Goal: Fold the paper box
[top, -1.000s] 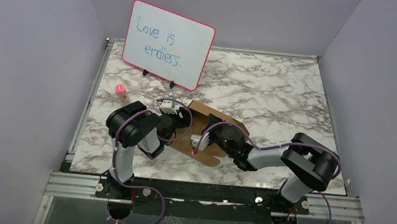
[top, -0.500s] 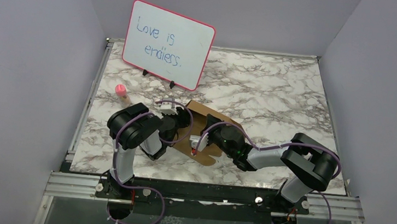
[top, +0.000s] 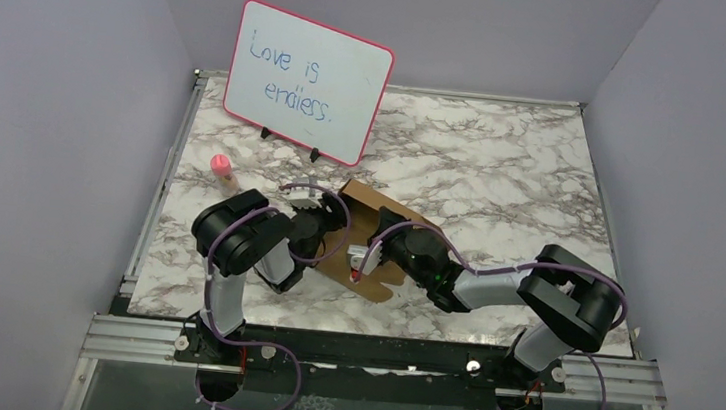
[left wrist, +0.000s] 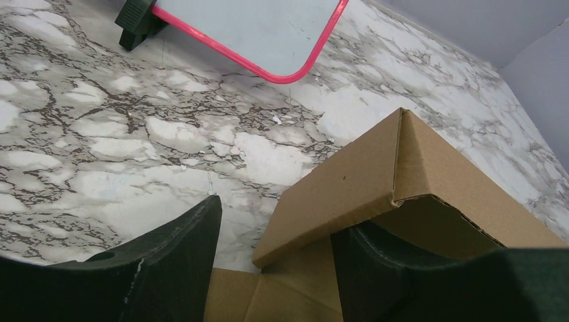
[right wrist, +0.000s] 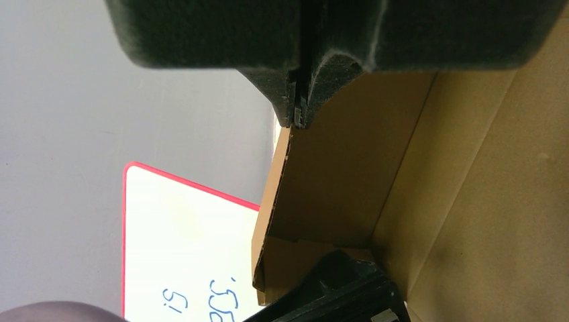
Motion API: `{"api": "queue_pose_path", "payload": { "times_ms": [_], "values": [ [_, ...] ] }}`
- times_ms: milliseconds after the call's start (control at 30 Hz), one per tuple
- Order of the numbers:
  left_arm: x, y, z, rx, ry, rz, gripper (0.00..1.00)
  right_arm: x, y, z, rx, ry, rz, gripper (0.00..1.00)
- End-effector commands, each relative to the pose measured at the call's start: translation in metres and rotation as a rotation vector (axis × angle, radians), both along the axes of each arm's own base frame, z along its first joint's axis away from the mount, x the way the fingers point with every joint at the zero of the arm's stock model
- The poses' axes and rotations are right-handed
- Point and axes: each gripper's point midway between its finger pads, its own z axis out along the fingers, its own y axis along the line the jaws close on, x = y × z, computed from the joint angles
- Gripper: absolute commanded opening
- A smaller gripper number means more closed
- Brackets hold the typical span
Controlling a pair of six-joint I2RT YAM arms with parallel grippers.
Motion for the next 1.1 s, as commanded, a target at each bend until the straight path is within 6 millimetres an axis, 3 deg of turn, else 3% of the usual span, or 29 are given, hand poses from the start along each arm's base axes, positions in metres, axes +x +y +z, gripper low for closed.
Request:
{"api": "queue_pose_path", "payload": {
  "times_ms": [0, 233, 600, 833, 1067],
  "values": [
    [0.007, 0.006, 0.039, -0.061, -0.16, 0.012, 0.61, -0.004, -0.002, -0.012, -0.031, 0.063, 0.008, 0.01],
    [-0.003, 0.0, 0.039, 0.035, -0.213, -0.076, 0.64, -0.005, -0.003, -0.018, -0.042, 0.081, 0.005, 0.01],
    [-0.012, -0.011, 0.055, 0.112, -0.286, -0.183, 0.76, -0.005, -0.001, -0.013, -0.035, 0.08, 0.008, 0.01],
    [-0.008, -0.019, 0.07, 0.06, -0.319, -0.199, 0.76, -0.005, -0.001, -0.013, -0.034, 0.084, 0.01, 0.01],
    [0.004, -0.019, 0.061, 0.044, -0.294, -0.155, 0.66, -0.006, -0.001, -0.015, -0.038, 0.091, 0.013, 0.01]
  ]
}}
